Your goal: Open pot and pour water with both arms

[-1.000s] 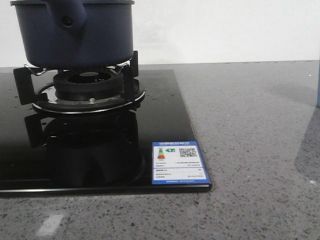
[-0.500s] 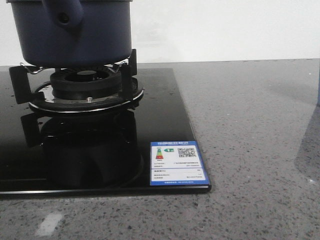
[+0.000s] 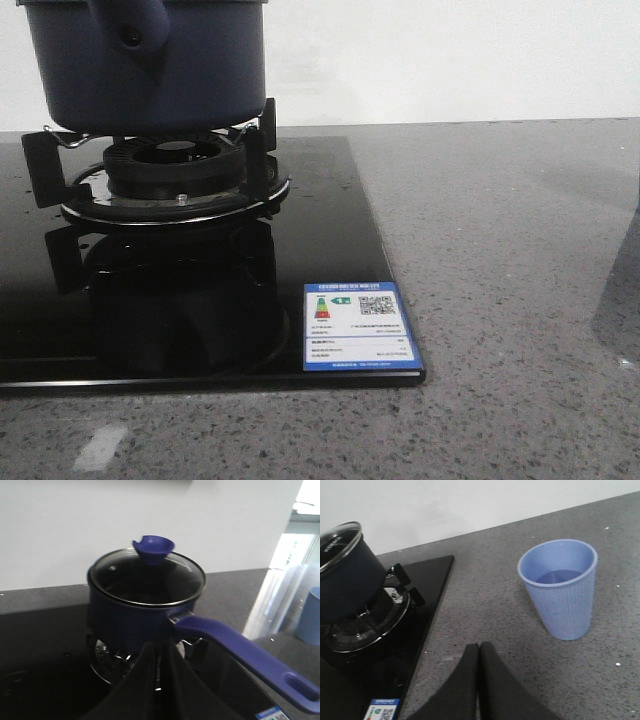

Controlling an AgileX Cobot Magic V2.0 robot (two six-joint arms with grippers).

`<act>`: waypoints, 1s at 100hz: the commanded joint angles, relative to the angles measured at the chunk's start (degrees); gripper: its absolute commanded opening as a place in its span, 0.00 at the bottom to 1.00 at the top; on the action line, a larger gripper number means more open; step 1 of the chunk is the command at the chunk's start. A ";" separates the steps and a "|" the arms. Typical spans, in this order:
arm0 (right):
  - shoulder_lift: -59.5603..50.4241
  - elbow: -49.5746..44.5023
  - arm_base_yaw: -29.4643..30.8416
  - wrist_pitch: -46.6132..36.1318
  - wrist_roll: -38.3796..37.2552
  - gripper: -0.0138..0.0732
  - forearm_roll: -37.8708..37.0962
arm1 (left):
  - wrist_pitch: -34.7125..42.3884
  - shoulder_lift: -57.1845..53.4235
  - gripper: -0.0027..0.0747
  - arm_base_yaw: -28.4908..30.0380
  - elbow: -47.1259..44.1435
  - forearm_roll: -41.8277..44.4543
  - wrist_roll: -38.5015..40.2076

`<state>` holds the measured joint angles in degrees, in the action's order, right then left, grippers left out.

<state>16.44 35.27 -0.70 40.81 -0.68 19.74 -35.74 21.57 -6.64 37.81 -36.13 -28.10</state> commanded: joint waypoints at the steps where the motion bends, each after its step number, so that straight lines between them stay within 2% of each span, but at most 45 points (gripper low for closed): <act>1: 2.58 2.69 -1.47 -3.72 0.68 0.09 1.73 | 1.89 3.94 0.01 -3.03 3.51 -1.24 -0.71; 18: 4.10 2.78 -2.23 -8.82 1.48 0.09 -1.41 | 7.39 10.68 0.02 -6.88 7.07 1.81 -0.93; 23: 4.03 2.78 -2.23 -10.51 1.48 0.09 -1.41 | 8.86 12.06 0.06 -7.22 7.95 3.00 -2.84; 30: 4.03 2.78 -2.23 -12.71 1.48 0.09 -1.41 | 11.07 14.10 0.23 -7.41 8.86 2.65 -8.53; 35: 4.03 2.78 -2.23 -14.05 1.48 0.09 -1.41 | 12.95 15.83 0.44 -7.41 9.37 2.38 -10.49; 42: 4.03 2.78 -2.23 -15.65 1.48 0.09 -1.49 | 15.53 18.81 0.66 -7.41 9.99 2.28 -11.69; 47: 4.03 2.78 -2.23 -16.57 1.95 0.09 -1.65 | 16.86 21.30 0.74 -7.41 10.49 2.28 -13.93; 57: 4.03 2.78 -2.23 -16.86 5.69 0.10 -1.65 | 17.74 25.26 0.70 -7.79 11.59 -1.39 -19.16; 65: 4.03 2.78 -2.23 -16.60 8.67 0.13 -1.65 | 19.01 28.04 0.65 -9.47 12.74 -8.99 -29.13; 72: 4.03 2.78 -2.23 -16.72 9.99 0.22 -1.65 | 20.22 30.30 0.62 -11.27 13.78 -16.76 -38.91; 79: 4.03 2.78 -2.23 -16.84 10.32 0.38 -1.65 | 20.58 32.88 0.61 -12.26 15.01 -23.06 -45.43; 91: 4.03 2.78 -2.23 -17.12 10.32 0.73 -1.65 | 20.28 37.43 0.61 -12.26 17.46 -30.34 -50.61; 100: 4.03 2.78 -2.23 -16.99 10.32 0.86 -1.65 | 20.95 40.70 0.61 -12.14 19.44 -34.64 -52.66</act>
<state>19.47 35.99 -2.79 28.74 8.79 18.14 -17.62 60.56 -18.44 53.80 -64.64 -78.16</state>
